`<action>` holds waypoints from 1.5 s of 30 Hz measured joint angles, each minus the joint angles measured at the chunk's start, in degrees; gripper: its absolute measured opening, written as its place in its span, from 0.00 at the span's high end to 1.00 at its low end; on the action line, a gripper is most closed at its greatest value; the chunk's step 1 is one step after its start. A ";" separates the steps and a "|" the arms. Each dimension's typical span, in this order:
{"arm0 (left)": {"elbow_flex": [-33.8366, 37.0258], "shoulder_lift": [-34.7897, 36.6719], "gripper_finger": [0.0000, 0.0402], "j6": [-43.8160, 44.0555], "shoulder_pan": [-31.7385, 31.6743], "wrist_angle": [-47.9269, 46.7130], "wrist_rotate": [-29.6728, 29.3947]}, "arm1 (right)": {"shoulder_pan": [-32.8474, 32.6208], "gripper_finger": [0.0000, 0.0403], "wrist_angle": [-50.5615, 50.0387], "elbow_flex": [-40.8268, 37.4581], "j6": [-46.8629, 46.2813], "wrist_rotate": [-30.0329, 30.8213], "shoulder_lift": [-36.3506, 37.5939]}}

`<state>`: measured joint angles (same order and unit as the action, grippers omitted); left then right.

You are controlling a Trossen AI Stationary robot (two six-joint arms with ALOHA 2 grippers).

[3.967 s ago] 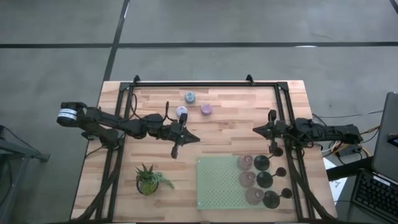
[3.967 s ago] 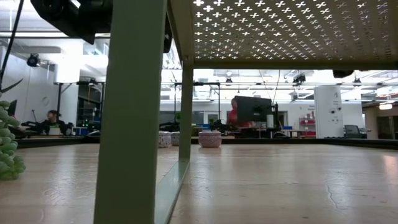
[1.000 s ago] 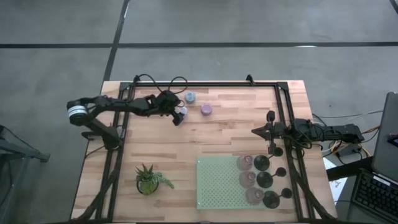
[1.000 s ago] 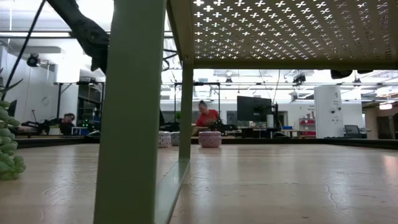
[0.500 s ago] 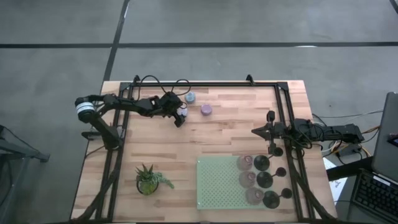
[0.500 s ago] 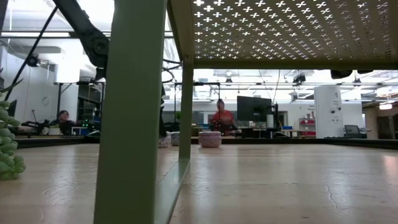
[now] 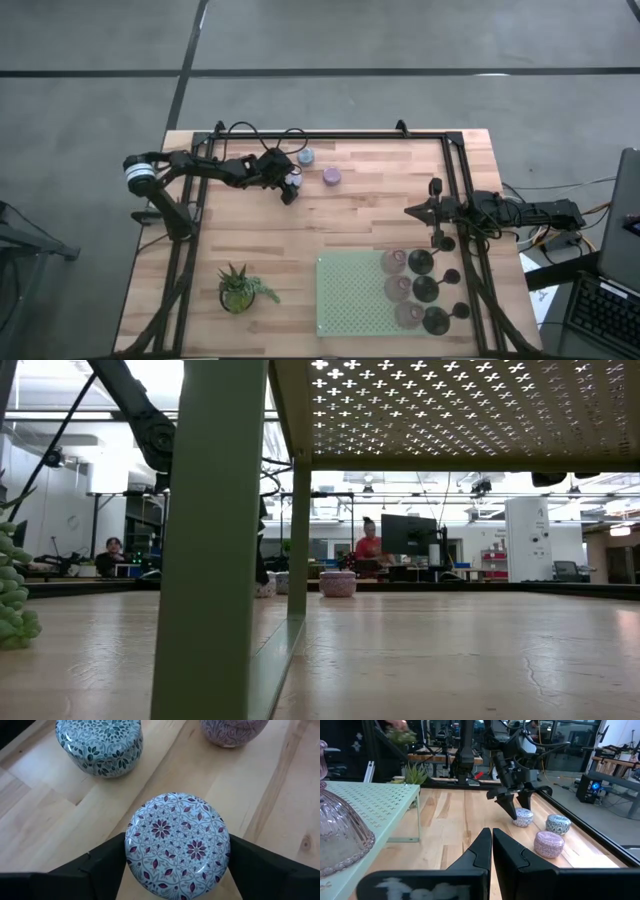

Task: Pick & Place candle stick holders
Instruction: Put the red patterned scented candle on the shelf

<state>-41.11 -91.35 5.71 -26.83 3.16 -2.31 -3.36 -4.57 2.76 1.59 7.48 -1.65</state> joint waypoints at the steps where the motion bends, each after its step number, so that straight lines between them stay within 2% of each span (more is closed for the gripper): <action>1: 0.03 0.00 0.25 -0.02 0.00 0.04 0.00 | 0.00 0.98 0.00 0.00 -0.05 0.00 0.00; 4: 0.05 0.00 0.26 0.00 0.00 0.09 0.00 | 0.00 0.98 0.00 0.00 0.06 0.00 0.00; 10: 0.05 -0.01 0.22 -0.08 0.04 0.05 -0.01 | 0.00 0.98 0.00 0.00 -0.05 -0.01 0.00; 14: 0.05 0.08 0.24 -0.11 0.04 -0.07 0.75 | 0.00 0.98 0.00 0.00 -0.05 0.00 0.00; 29: -2.91 6.10 0.25 1.33 2.93 -1.56 10.19 | 0.02 0.98 0.02 0.00 -0.02 -0.01 0.00; 35: -6.18 8.74 0.25 2.21 8.61 -2.56 12.05 | 0.02 0.98 0.00 0.00 0.06 0.00 0.02; 45: -16.03 8.96 0.25 1.01 22.53 -3.17 11.85 | 0.02 0.98 0.02 0.02 0.05 -0.02 0.02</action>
<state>-57.14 -82.39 6.72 -4.30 -0.01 9.54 -3.33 -4.56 2.79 1.64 7.46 -1.63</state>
